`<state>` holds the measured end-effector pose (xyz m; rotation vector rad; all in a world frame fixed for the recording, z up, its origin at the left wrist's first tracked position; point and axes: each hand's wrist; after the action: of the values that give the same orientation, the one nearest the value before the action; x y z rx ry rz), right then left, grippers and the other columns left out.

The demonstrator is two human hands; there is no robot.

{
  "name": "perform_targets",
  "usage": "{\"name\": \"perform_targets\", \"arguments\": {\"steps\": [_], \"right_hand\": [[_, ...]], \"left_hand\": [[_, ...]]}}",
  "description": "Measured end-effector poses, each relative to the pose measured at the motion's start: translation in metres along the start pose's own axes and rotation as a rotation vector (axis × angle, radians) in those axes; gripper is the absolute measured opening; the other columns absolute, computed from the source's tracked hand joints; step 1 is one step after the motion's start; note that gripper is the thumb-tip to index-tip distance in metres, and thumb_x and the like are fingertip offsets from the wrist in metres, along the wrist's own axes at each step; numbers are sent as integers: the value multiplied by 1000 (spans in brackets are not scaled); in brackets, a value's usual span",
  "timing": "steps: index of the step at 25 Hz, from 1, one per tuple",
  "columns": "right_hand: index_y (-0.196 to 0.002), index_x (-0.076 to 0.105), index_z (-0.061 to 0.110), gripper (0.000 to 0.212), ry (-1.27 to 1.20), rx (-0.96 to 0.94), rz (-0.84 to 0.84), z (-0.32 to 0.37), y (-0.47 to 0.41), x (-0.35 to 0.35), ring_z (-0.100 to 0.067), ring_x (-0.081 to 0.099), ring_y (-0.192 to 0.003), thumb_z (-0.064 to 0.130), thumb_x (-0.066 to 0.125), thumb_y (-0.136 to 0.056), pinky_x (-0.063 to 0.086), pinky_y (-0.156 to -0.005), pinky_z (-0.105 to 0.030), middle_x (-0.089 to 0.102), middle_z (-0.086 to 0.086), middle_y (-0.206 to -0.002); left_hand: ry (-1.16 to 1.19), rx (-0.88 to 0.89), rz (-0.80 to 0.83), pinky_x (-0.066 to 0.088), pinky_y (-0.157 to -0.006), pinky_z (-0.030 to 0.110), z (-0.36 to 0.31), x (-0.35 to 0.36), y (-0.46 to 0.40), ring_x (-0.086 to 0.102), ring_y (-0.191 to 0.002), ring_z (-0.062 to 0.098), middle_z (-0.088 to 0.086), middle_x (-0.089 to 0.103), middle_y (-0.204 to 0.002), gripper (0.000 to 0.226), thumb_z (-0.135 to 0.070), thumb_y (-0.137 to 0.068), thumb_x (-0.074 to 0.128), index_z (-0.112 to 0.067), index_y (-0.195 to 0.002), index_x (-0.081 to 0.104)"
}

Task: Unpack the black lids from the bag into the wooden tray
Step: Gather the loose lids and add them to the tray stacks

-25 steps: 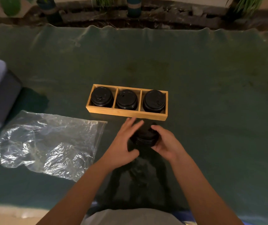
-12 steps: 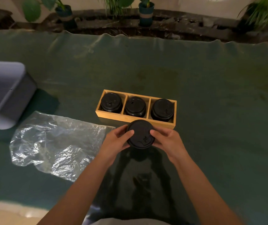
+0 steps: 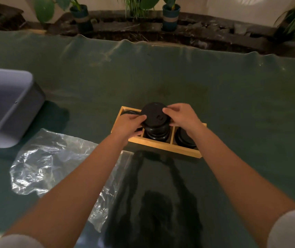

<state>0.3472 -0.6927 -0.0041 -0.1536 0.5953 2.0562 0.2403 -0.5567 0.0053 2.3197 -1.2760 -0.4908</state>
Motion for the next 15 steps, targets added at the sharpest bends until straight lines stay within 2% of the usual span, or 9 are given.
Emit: {"name": "perform_targets", "arguments": {"steps": [2,4,6,8,9,11,13,15], "right_hand": [[-117,62,12,35,176,-30,30,-1,-20,-2,-22,62,-102,31,58,-88,52,-91,-40,66,-7,-115],[-119,61,13,36,355,-65,85,-10,-31,-1,-23,58,-110,33,56,-89,46,-96,-37,64,-6,-121],[-119,61,14,36,462,-79,112,-22,-35,1,-22,56,-113,35,54,-90,42,-90,-30,63,-6,-123],[-118,61,14,36,496,-84,111,-32,-37,2,-21,56,-112,35,53,-90,39,-84,-27,63,-5,-122],[-118,60,14,36,518,-99,101,-35,-38,3,-21,57,-111,35,53,-90,39,-83,-27,64,-5,-121],[-120,58,15,35,581,-148,70,-39,-39,5,-20,57,-110,33,54,-90,42,-86,-28,63,-5,-121],[-124,55,16,37,606,-219,18,-42,-39,4,-20,58,-109,27,58,-88,44,-92,-32,62,-5,-122],[-121,55,17,36,613,-341,-66,-44,-34,2,-20,57,-107,22,61,-86,46,-92,-34,59,-6,-122]], "left_hand": [[-33,-51,-19,50,-82,32,-1,6,-20,60,-97,20,9,62,-101,9,-17,-88,58,-10,-93,60],[-109,-79,-73,52,-81,34,7,12,-33,59,-93,21,12,61,-98,10,-16,-87,59,-8,-82,60],[-157,-104,-98,54,-80,35,20,15,-42,60,-89,23,14,61,-94,20,-17,-88,58,-10,-70,57],[-190,-93,-109,55,-85,39,31,16,-45,64,-91,26,16,64,-95,20,-18,-89,56,-11,-70,60],[-277,-30,-133,53,-89,38,35,16,-47,66,-93,27,16,67,-96,18,-19,-89,55,-9,-77,65],[-498,153,-207,47,-93,30,39,19,-46,65,-100,24,13,70,-106,25,-22,-87,57,-6,-104,67],[-533,326,-209,42,-98,30,41,24,-39,59,-114,21,8,64,-123,45,-21,-84,63,-10,-126,54],[-534,501,-147,40,-105,34,46,29,-35,50,-123,19,6,56,-131,55,-17,-80,67,-15,-131,49]]}}
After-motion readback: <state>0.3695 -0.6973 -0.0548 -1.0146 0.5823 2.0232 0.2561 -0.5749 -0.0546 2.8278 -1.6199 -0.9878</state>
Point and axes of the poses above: each hand's wrist, its own y-axis away from the middle knuckle, its own x-axis out of the palm, z = x × y
